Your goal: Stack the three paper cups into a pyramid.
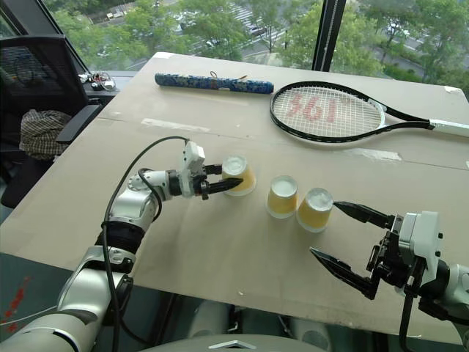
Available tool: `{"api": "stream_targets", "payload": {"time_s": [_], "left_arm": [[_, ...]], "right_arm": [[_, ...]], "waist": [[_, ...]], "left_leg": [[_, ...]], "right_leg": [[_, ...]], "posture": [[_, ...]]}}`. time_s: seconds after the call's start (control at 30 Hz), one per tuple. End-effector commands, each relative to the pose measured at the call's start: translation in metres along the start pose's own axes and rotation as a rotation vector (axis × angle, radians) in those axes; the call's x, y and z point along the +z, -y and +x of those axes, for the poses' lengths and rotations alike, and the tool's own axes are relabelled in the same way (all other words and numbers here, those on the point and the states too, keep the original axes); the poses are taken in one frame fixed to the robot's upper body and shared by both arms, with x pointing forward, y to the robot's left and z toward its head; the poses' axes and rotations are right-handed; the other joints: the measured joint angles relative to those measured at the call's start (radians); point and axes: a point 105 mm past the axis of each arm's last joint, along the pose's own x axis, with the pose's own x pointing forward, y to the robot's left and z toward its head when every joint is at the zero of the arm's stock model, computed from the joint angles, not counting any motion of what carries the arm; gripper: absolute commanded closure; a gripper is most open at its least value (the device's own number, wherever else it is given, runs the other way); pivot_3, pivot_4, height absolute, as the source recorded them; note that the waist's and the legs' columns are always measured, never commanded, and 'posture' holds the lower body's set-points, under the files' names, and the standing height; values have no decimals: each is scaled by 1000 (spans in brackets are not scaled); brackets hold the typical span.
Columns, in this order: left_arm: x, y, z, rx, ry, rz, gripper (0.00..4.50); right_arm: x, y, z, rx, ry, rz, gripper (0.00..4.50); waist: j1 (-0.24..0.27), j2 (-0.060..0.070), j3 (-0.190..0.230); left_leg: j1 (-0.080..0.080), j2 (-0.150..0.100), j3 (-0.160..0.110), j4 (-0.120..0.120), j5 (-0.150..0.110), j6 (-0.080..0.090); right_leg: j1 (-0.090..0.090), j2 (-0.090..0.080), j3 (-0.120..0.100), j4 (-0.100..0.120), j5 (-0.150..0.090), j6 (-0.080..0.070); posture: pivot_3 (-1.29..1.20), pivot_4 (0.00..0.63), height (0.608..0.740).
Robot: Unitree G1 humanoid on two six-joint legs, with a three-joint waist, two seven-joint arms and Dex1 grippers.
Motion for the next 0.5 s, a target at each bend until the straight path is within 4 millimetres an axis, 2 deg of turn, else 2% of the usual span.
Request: {"api": "stream_targets", "payload": {"time_s": [0.03,0.17,0.23,0.3,0.4,0.5], "left_arm": [[28,0,-1,-50,62,57,2245],[66,6,4,-124,144,62,2245],[96,14,15,-190,180,71,2245],[115,22,25,-236,192,86,2245],[131,36,41,-305,185,85,2245],[136,50,61,-368,147,83,2245]], "right_arm": [[8,6,-7,-42,7,-60,0],[8,18,-21,-68,-14,-59,0],[7,28,-33,-80,-44,-64,0],[7,39,-41,-100,-60,-79,0],[10,51,-48,-109,-59,-86,0],[9,58,-55,-93,-70,-83,0]], "waist": [[0,0,0],[1,-1,0],[3,-1,1],[4,-1,1],[2,-1,1],[1,-1,1]], "left_leg": [[0,0,0,0,0,0],[-1,0,-1,1,0,0],[-1,0,-2,2,0,0],[-2,-1,-4,3,0,0],[-3,-6,-10,4,0,1],[-2,-12,-23,4,0,1]], "right_leg": [[0,0,0,0,0,0],[0,0,-1,0,0,0],[1,0,-2,0,0,0],[1,-1,-3,0,0,0],[1,-1,-2,0,0,0],[2,1,2,0,0,1]], "posture": [[0,150,740],[0,150,740],[0,150,740],[0,150,740],[0,150,740],[0,150,740]]}}
